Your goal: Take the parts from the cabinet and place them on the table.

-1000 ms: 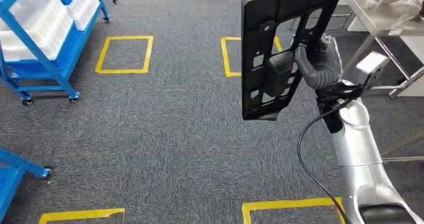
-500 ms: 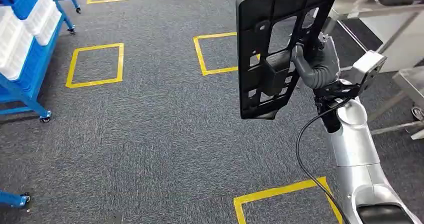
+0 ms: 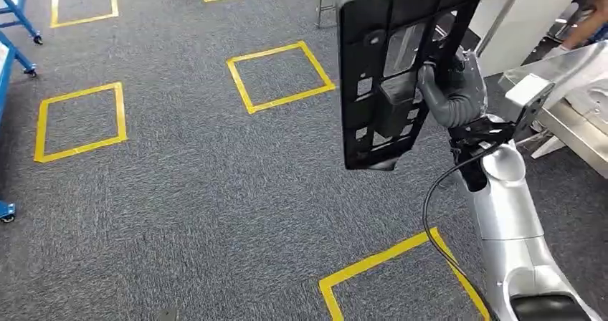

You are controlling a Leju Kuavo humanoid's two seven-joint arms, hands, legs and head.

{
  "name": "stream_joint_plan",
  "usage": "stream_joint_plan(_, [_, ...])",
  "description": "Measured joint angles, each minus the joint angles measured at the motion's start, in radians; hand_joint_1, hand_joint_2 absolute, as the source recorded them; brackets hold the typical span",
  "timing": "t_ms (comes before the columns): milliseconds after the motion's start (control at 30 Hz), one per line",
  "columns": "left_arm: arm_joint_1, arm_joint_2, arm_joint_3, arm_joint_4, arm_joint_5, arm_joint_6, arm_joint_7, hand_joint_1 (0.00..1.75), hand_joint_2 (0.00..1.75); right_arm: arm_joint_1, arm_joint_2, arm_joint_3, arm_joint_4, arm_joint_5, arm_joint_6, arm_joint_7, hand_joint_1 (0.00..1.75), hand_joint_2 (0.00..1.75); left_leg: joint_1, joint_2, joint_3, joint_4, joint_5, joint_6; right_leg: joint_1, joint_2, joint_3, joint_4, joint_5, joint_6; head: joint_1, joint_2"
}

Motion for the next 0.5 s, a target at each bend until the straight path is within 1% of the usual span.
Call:
stream_joint_plan(33, [-0.003, 0.000, -0.001, 0.000, 0.000, 0.000, 0.000, 0.00, 1.75, 0.005, -0.003, -0.005, -0.002, 0.000, 0.000, 0.000, 1.75, 1.75, 0.001, 0.013, 0.003, -0.006, 0.004, 0.007, 0.001, -0.055, -0.004, 0.017, -0.011, 0.001, 0.000, 0.000])
stream_joint_plan(67, [-0.004, 0.000, -0.001, 0.000, -0.001, 0.000, 0.000, 0.00, 1.75, 0.001, -0.008, -0.009, -0.004, 0.000, 0.000, 0.000, 1.75, 1.75, 0.000, 0.021, 0.003, -0.009, 0.004, 0.012, 0.004, -0.103, -0.024, 0.058, -0.041, 0.005, 0.001, 0.000])
stream_joint_plan(100, [-0.003, 0.000, -0.002, 0.000, -0.002, -0.001, 0.000, 0.00, 1.75, -0.001, -0.008, -0.009, -0.004, 0.000, 0.000, -0.001, 1.75, 1.75, -0.001, 0.030, 0.003, -0.009, 0.004, 0.013, 0.003, -0.124, -0.055, 0.123, -0.077, 0.010, 0.001, 0.000])
stream_joint_plan(133, [0.000, 0.000, -0.001, 0.000, -0.002, -0.001, 0.000, 0.00, 1.75, 0.002, -0.008, -0.009, -0.004, 0.000, 0.000, -0.001, 1.75, 1.75, -0.002, 0.042, 0.003, -0.009, 0.003, 0.015, 0.001, -0.134, -0.094, 0.203, -0.114, 0.014, 0.001, 0.000])
stream_joint_plan(167, [0.002, 0.001, -0.001, 0.000, -0.002, -0.001, 0.000, 0.00, 1.75, 0.007, -0.008, -0.009, -0.004, 0.000, 0.001, -0.001, 1.75, 1.75, -0.003, 0.056, 0.003, -0.009, 0.001, 0.016, -0.004, -0.139, -0.134, 0.283, -0.140, 0.018, 0.001, 0.000])
stream_joint_plan(200, [0.003, 0.001, -0.001, 0.000, -0.002, -0.001, 0.000, 0.00, 1.75, 0.010, -0.008, -0.009, -0.003, 0.001, 0.000, -0.001, 1.75, 1.75, -0.003, 0.069, 0.003, -0.008, -0.001, 0.015, -0.006, -0.139, -0.151, 0.313, -0.139, 0.020, 0.001, 0.000])
stream_joint_plan(233, [0.003, 0.001, -0.001, 0.000, -0.004, -0.001, 0.000, 0.00, 1.75, 0.014, -0.009, -0.009, -0.002, 0.001, 0.000, -0.002, 1.75, 1.75, -0.003, 0.081, 0.004, -0.008, -0.003, 0.015, -0.008, -0.140, -0.142, 0.289, -0.114, 0.022, 0.001, 0.000])
stream_joint_plan(267, [0.002, 0.001, -0.002, 0.000, -0.005, -0.003, 0.000, 0.00, 1.75, 0.016, -0.011, -0.010, -0.002, 0.001, 0.001, -0.006, 1.75, 1.75, -0.003, 0.091, 0.006, -0.008, -0.005, 0.014, -0.008, -0.145, -0.112, 0.232, -0.079, 0.022, 0.001, 0.000])
stream_joint_plan(300, [0.001, 0.001, -0.003, 0.000, -0.007, -0.005, 0.000, 0.00, 1.75, 0.017, -0.014, -0.011, -0.002, 0.001, 0.001, -0.010, 1.75, 1.75, -0.003, 0.102, 0.009, -0.008, -0.008, 0.011, -0.007, -0.160, -0.054, 0.121, -0.029, 0.020, 0.001, 0.000])
stream_joint_plan(333, [0.000, 0.000, -0.004, 0.000, -0.008, -0.007, 0.000, 0.00, 1.75, 0.016, -0.017, -0.012, -0.002, 0.001, 0.000, -0.015, 1.75, 1.75, -0.005, 0.110, 0.014, -0.008, -0.010, 0.008, -0.004, -0.194, -0.002, 0.029, 0.005, 0.016, 0.001, 0.000])
stream_joint_plan(367, [-0.002, 0.001, -0.005, 0.000, -0.008, -0.007, 0.000, 0.00, 1.75, 0.015, -0.019, -0.015, -0.002, 0.001, 0.000, -0.019, 1.75, 1.75, -0.010, 0.118, 0.016, -0.009, -0.014, 0.003, 0.011, -0.231, 0.012, -0.005, -0.011, 0.009, 0.001, 0.000])
stream_joint_plan(400, [-0.003, 0.001, -0.005, 0.000, -0.010, -0.007, 0.000, 0.00, 1.75, 0.016, -0.019, -0.015, -0.002, 0.001, 0.000, -0.021, 1.75, 1.75, -0.013, 0.127, 0.017, -0.008, -0.016, -0.001, 0.013, -0.214, 0.011, -0.010, -0.003, 0.000, 0.000, 0.000])
stream_joint_plan(433, [-0.004, 0.001, -0.005, 0.000, -0.010, -0.008, 0.002, 0.00, 1.75, 0.015, -0.019, -0.015, -0.002, 0.001, 0.000, -0.022, 1.75, 1.75, -0.012, 0.137, 0.019, -0.009, -0.018, -0.005, 0.013, -0.205, 0.009, -0.007, -0.004, -0.003, 0.001, 0.000])
stream_joint_plan(467, [-0.006, 0.001, -0.006, 0.000, -0.011, -0.008, 0.003, 0.00, 1.75, 0.014, -0.019, -0.015, -0.002, 0.003, 0.000, -0.022, 1.75, 1.75, -0.010, 0.152, 0.024, -0.011, -0.021, -0.011, 0.015, -0.189, 0.007, -0.005, -0.005, -0.008, 0.001, 0.000])
stream_joint_plan(500, [-0.010, 0.001, -0.006, 0.000, -0.012, -0.008, 0.004, 0.00, 1.75, 0.012, -0.019, -0.015, -0.002, 0.003, 0.000, -0.022, 1.75, 1.75, -0.010, 0.162, 0.030, -0.012, -0.025, -0.017, 0.015, -0.175, 0.010, -0.011, -0.004, -0.013, 0.000, 0.000])
